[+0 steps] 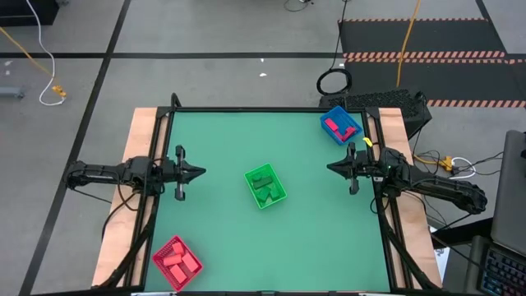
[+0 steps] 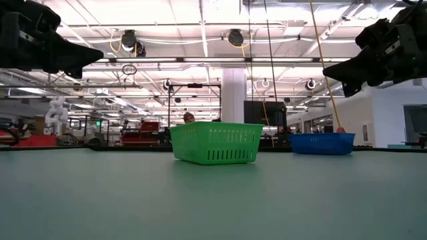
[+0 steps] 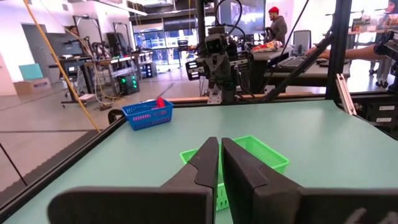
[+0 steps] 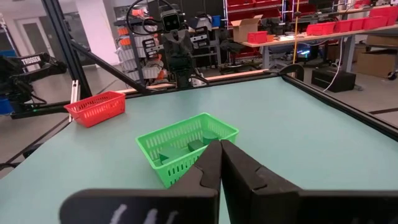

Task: Sort & place blocks by color
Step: Return to Home Position

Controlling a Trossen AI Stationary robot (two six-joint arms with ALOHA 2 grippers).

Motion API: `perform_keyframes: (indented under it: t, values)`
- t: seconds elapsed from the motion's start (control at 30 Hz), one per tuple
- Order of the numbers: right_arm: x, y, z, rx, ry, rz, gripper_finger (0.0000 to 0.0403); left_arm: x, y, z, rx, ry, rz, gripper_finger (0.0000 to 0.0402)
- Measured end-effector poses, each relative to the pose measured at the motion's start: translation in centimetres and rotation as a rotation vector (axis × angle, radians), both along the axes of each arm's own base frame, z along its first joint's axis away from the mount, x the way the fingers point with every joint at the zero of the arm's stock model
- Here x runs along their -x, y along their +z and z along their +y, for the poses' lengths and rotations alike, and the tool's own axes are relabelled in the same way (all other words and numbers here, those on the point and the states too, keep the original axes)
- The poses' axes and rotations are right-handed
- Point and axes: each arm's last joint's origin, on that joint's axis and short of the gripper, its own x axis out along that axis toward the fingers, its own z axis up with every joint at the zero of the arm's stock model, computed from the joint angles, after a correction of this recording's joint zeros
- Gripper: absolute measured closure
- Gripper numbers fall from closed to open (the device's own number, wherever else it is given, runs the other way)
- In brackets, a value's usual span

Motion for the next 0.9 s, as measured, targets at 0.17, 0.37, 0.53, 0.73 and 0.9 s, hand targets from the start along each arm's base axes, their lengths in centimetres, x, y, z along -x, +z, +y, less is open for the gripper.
perform_keyframes:
  t: [0.17,0.37,0.53,0.73,0.9]
  values:
    - [0.0,0.0,0.0,0.0,0.0,0.0,0.0403,0.0,0.0,0.0,0.0,0.0,0.0,0.0378]
    - [0.0,0.0,0.0,0.0,0.0,0.0,0.0403,0.0,0.0,0.0,0.0,0.0,0.0,0.0378]
    - [0.0,0.0,0.0,0.0,0.0,0.0,0.0403,0.0,0.0,0.0,0.0,0.0,0.0,0.0378]
    - [0.0,0.0,0.0,0.0,0.0,0.0,0.0403,0.0,0.0,0.0,0.0,0.0,0.0,0.0378]
    - [0.0,0.0,0.0,0.0,0.0,0.0,0.0403,0.0,0.0,0.0,0.0,0.0,0.0,0.0378]
